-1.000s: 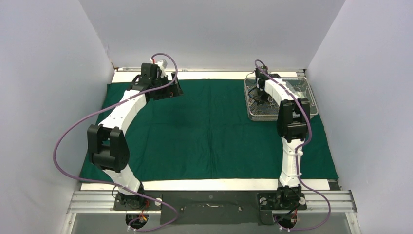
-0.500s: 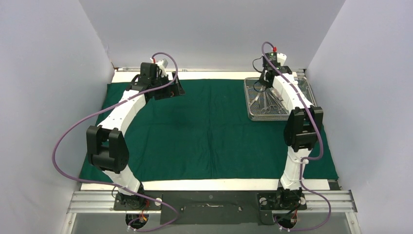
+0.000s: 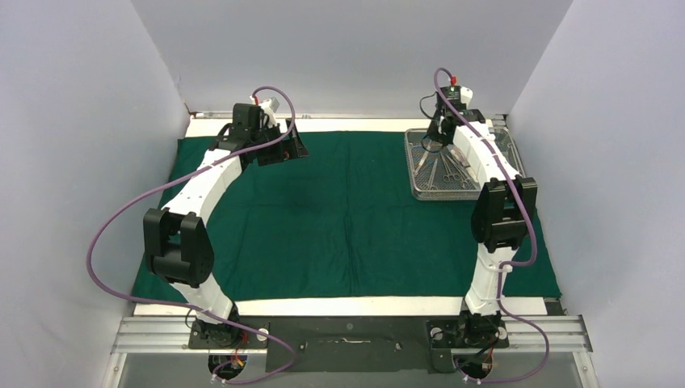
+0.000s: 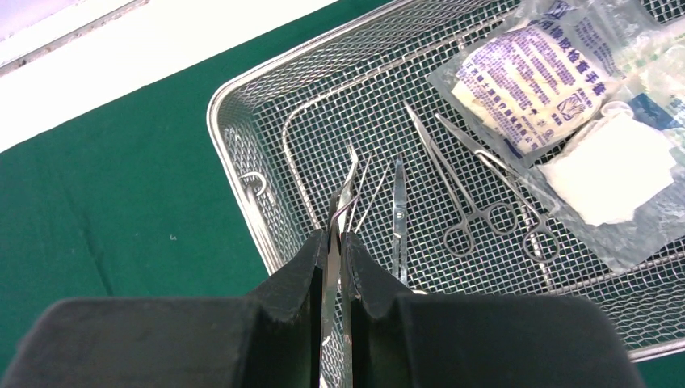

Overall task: Open and lay out the surgical kit
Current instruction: Place the medical item in the surgical kit.

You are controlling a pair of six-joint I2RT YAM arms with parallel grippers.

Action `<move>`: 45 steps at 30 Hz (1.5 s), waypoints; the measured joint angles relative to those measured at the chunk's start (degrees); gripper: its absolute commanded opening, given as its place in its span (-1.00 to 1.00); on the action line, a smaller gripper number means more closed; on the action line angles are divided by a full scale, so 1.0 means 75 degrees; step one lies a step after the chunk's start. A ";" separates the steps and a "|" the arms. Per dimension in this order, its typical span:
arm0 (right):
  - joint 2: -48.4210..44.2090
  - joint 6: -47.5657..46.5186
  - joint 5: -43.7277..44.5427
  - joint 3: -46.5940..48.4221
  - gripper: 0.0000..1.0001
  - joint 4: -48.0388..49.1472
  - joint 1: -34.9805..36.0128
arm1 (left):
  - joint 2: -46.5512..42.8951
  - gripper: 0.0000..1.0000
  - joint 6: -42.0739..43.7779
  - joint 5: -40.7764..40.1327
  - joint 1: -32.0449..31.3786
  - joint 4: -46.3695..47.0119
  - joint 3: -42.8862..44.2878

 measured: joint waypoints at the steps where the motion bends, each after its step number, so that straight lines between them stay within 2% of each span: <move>1: 0.0000 -0.0020 -0.0076 0.0023 -0.89 -0.0026 -0.0015 | 0.0000 0.78 0.0000 0.0009 0.0000 0.0000 0.0000; 8: -0.0358 -0.0408 -0.0597 0.0087 -0.89 -0.0740 -0.0157 | 0.0000 0.78 0.0000 0.0009 0.0000 -0.0006 0.0000; 17: -0.3203 -0.1632 -0.0221 -0.1679 -0.89 -0.2011 -0.0198 | 0.0006 0.78 -0.0044 0.0082 0.0000 -0.0020 -0.0122; 23: -0.4357 -0.1888 -0.0055 -0.2897 -0.89 -0.2614 -0.0189 | 0.0114 0.78 -0.0061 0.0137 0.0000 -0.0096 -0.0323; 28: -0.4599 -0.1816 0.0117 -0.4057 -0.89 -0.3144 -0.0087 | 0.0335 0.78 -0.0067 0.0184 -0.0015 -0.0114 -0.0323; 34: -0.4593 -0.1909 0.0495 -0.4704 -0.89 -0.3101 0.0236 | 0.0364 0.78 -0.0067 0.0210 -0.0035 -0.0119 -0.0370; 41: -0.4441 -0.2165 0.1274 -0.5336 -0.89 -0.2334 0.1011 | 0.0364 0.78 -0.0064 0.0201 -0.0052 -0.0111 -0.0420; 45: -0.4319 -0.2157 0.1349 -0.5925 -0.89 -0.1836 0.1003 | 0.0364 0.78 -0.0061 0.0195 -0.0050 -0.0128 -0.0533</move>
